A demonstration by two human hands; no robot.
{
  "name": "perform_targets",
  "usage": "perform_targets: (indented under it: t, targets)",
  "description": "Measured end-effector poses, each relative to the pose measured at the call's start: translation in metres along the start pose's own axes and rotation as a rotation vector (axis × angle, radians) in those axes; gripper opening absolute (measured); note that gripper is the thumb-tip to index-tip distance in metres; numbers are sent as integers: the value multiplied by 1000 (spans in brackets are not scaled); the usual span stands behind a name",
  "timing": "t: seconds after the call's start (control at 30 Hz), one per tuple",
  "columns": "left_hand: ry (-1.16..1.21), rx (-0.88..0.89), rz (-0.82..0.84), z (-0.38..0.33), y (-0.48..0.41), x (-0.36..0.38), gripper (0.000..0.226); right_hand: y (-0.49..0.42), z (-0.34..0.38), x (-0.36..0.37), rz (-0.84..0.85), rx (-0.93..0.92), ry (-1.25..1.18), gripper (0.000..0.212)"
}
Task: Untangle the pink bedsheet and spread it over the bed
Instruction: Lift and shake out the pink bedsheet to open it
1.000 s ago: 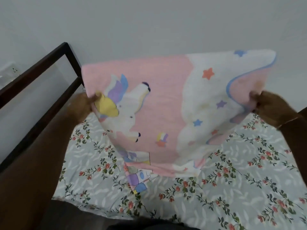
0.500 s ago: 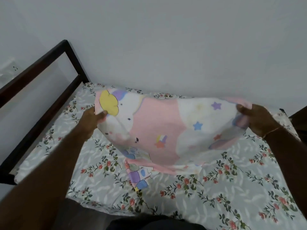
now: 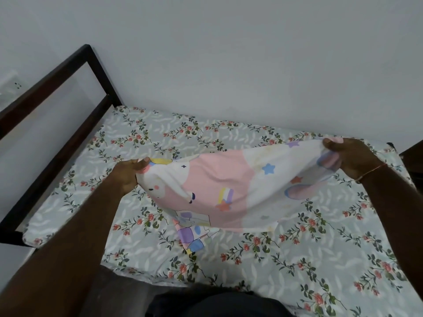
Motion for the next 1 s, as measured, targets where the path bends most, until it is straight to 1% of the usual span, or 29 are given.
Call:
perform_targets:
  t: [0.03, 0.07, 0.1, 0.13, 0.17, 0.2, 0.23, 0.3, 0.37, 0.43, 0.5, 0.53, 0.57, 0.63, 0.67, 0.7, 0.73, 0.8, 0.83, 0.87, 0.93, 1.0]
  targets:
    - [26, 16, -3, -5, 0, -3, 24, 1, 4, 1, -9, 0, -7, 35]
    - [69, 46, -1, -10, -1, -6, 23, 2, 8, -2, -23, -6, -18, 26]
    - [109, 75, 19, -15, -2, -7, 21, 2, 12, -4, -45, -11, -28, 12]
    - [138, 90, 51, -15, -2, -8, 25, 1, 15, -7, -60, -22, -44, 13]
    - [143, 81, 88, -12, -2, -7, 31, 1, 17, -9, -73, -14, -47, 21]
    - [130, 53, 122, -4, -3, -6, 36, -1, 17, -10, -75, -13, -44, 24]
    - [98, 13, 131, 6, -3, -6, 41, 1, 19, -7, -76, -9, -31, 21]
    - [23, -37, 124, 18, -4, -5, 38, 1, 19, -3, -63, -9, -6, 12]
    - [-26, -6, 108, 13, -4, -4, 31, 0, 19, -4, -78, -12, 0, 10]
    - [37, 72, 86, -2, -5, -10, 29, 1, 24, -5, -87, -24, -10, 9]
    - [167, 138, 138, -15, -3, -13, 41, 0, 28, -7, -88, -42, -21, 8]
    - [188, 131, 181, -15, -2, -10, 46, 0, 30, -10, -90, -53, -30, 8]
    - [180, 103, 226, -10, 0, -7, 43, 1, 33, -10, -90, -62, -36, 8]
    - [126, 34, 264, 9, 2, 3, 14, 1, 33, -7, -91, -67, -25, 8]
    - [92, 4, 238, 18, 0, 5, 9, 2, 32, -4, -81, -58, -24, 7]
    - [52, -27, 197, 26, -3, 7, 12, 4, 30, 0, -75, -46, -21, 9]
    - [22, -58, 154, 32, -6, 8, 15, 4, 28, 2, -65, -38, -17, 18]
    - [-6, -87, 92, 37, -9, 7, 18, 5, 25, 6, -51, -10, 3, 43]
    - [12, -81, 72, 36, -10, 6, 18, 7, 25, 8, -43, -6, 1, 49]
    - [54, -67, 60, 35, -9, 5, 20, 7, 25, 9, -32, -8, -6, 51]
    - [117, -45, 92, 33, -6, 5, 25, 8, 26, 7, -36, -19, -25, 46]
    - [84, -112, 143, 45, -2, 10, 26, 7, 24, 4, -42, -24, -43, 27]
Point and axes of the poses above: each hand's wrist, its own y-axis away from the middle knuckle, its own x-axis out of the palm, z = x × y, the point moved 7 cm from there along -y, towards the middle knuckle, and after that the axes turned 3 degrees about z, right-handed, at the moved point
